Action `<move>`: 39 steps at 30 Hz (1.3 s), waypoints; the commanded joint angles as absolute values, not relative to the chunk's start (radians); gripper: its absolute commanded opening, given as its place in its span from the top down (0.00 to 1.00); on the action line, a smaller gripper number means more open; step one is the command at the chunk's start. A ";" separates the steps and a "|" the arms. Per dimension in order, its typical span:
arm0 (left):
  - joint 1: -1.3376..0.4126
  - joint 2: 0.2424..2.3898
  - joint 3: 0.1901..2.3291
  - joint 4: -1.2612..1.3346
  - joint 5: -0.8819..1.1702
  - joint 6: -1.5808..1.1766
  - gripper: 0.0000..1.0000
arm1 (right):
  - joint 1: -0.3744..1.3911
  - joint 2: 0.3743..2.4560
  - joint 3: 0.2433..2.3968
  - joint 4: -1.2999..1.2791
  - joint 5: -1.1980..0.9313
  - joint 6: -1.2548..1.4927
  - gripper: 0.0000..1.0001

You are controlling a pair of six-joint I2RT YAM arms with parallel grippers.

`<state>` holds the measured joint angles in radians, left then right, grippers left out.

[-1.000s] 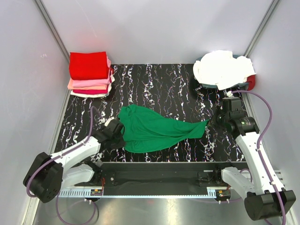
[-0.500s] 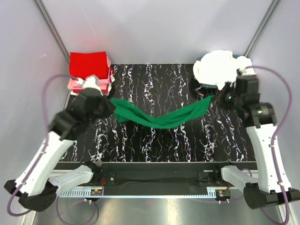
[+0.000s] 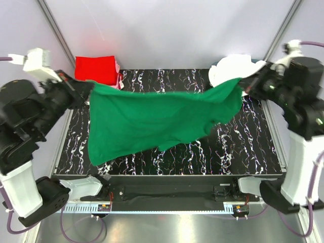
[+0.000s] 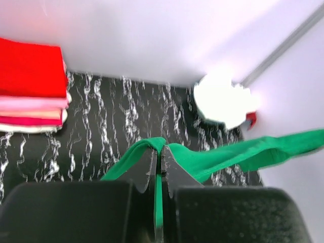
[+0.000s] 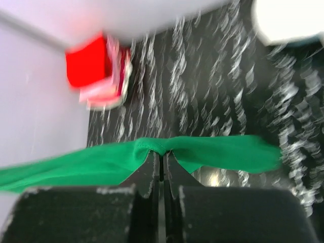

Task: Fold and stack the t-shirts
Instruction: Flatten the tshirt out

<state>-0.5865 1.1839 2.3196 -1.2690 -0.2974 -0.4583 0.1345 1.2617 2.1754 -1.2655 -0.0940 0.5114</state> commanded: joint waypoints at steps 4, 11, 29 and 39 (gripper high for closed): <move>-0.581 1.256 2.128 -1.402 -0.127 -0.434 1.00 | 0.055 1.286 1.680 -0.986 -0.752 0.713 1.00; -0.560 1.198 2.069 -1.425 -0.202 -0.433 1.00 | -0.061 1.195 1.392 -0.406 -1.073 1.061 1.00; -0.548 0.709 1.911 -0.830 -0.083 -0.206 1.00 | -0.058 0.827 2.068 -1.039 -0.166 0.400 1.00; -0.548 0.748 1.936 -0.808 -0.084 -0.155 1.00 | -0.015 0.903 2.238 -0.948 -0.084 0.350 1.00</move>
